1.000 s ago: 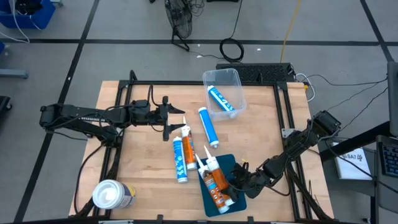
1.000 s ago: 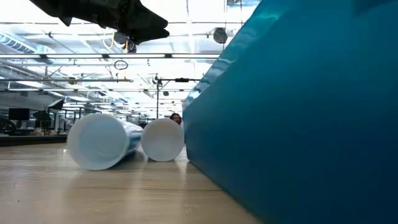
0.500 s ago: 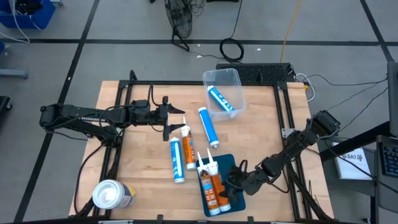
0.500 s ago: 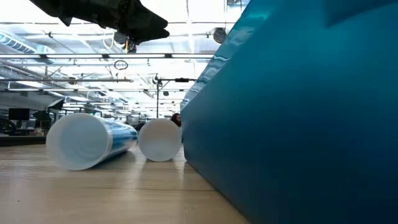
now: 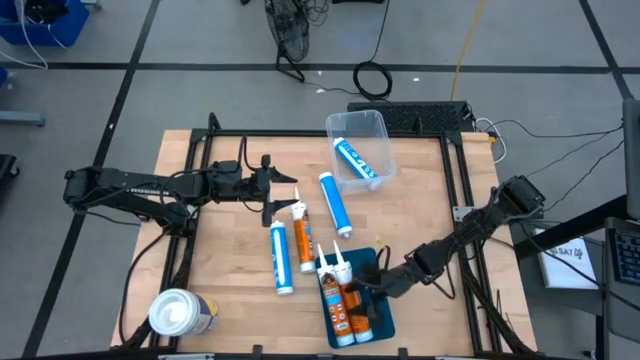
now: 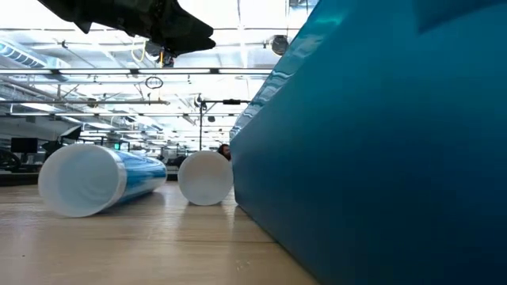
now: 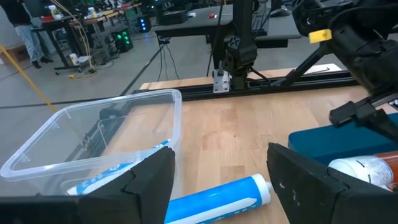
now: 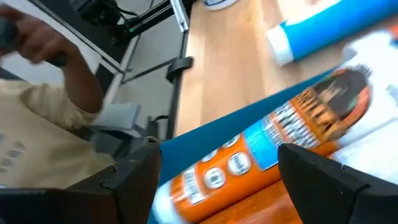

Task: Sort silicone sealant tubes
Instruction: Put the orange sealant into the blue bin

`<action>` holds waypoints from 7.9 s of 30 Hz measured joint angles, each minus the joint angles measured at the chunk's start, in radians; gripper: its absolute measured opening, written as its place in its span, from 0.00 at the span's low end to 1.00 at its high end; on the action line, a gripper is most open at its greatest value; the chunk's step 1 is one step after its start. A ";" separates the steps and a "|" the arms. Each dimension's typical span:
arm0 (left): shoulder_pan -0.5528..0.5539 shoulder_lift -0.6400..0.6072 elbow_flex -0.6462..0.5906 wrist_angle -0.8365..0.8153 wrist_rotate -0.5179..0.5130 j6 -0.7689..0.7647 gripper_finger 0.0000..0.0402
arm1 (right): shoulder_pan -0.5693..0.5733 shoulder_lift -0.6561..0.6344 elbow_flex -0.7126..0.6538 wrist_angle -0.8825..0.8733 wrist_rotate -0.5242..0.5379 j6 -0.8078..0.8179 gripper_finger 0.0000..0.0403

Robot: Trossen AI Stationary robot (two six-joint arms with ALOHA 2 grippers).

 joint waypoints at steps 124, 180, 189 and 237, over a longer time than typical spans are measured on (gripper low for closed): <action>-0.599 0.792 0.515 -0.687 -0.609 -0.376 0.63 | -0.278 -0.212 0.000 -0.180 0.132 -0.864 0.74; -0.135 0.573 0.516 -1.050 -0.344 -0.712 0.63 | -0.286 -0.212 -0.032 -0.235 0.296 -0.892 0.74; -0.018 0.651 0.516 -1.025 -0.139 -0.599 0.63 | -0.311 -0.212 -0.067 -0.232 0.297 -0.856 0.74; -0.181 0.472 0.514 -1.228 -0.414 -0.688 0.36 | -0.317 -0.212 -0.070 -0.206 0.293 -0.870 0.74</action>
